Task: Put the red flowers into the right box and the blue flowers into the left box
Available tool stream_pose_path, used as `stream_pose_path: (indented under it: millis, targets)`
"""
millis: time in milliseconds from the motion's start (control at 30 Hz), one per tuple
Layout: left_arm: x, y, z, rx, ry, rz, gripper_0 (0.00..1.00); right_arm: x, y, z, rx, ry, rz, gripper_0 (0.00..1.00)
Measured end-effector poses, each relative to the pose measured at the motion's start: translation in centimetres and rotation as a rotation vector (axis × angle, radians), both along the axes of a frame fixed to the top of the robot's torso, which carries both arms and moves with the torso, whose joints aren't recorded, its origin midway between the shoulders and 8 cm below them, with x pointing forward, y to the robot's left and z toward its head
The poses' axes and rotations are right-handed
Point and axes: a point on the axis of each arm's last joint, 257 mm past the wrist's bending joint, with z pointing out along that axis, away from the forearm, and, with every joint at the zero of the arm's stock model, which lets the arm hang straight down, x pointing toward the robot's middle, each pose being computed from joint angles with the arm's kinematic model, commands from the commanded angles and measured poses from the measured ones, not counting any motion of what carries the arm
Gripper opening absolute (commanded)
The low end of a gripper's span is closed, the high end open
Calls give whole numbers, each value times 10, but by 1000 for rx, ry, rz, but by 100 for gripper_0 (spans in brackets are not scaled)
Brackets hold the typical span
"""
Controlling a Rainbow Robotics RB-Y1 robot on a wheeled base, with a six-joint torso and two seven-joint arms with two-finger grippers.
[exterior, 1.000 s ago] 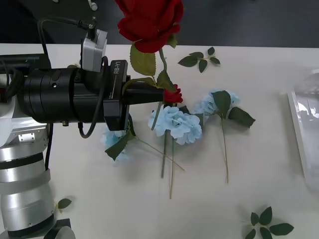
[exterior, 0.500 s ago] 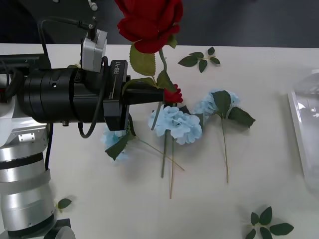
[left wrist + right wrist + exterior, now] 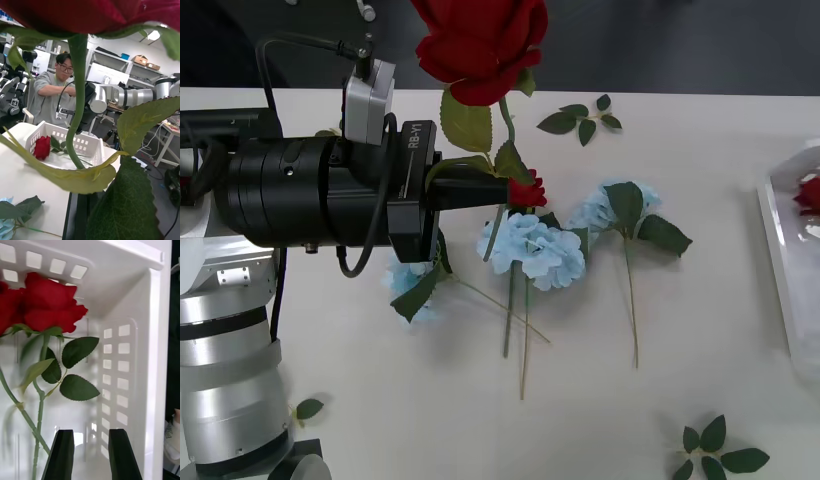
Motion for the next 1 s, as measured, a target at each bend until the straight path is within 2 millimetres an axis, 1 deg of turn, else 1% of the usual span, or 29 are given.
stream_pose_path:
  millis: [67, 133, 233, 333, 467, 533, 633, 767, 800, 867, 1000]
  targets:
    - [0, 0, 0, 0, 0, 0, 0, 2, 10, -2, 37, -6, 9, 26]
    - [0, 0, 0, 0, 0, 0, 0, 7, 21, 1, 71, -20, 23, 26]
    - [0, 0, 0, 0, 0, 0, 0, 16, 41, 14, 126, -61, 51, 26]
    - [0, 0, 0, 0, 0, 0, 0, 27, 69, 31, 203, -109, 94, 27]
    - [0, 0, 0, 0, 0, 0, 0, 39, 121, 55, 321, -162, 185, 27]
    - [0, 0, 0, 0, 0, 0, 0, 42, 144, 67, 353, -182, 231, 26]
    - [0, 0, 0, 0, 0, 0, 0, 44, 183, 84, 407, -204, 310, 27]
    - [0, 0, 0, 0, 0, 0, 0, 50, 238, 121, 413, -311, 479, 27]
    - [0, 0, 0, 0, 0, 0, 0, 48, 250, 126, 408, -329, 521, 26]
    - [0, 0, 0, 0, 0, 0, 0, 38, 280, 132, 409, -353, 607, 26]
    - [0, 0, 0, 0, 0, 0, 0, 11, 332, 134, 423, -385, 749, 26]
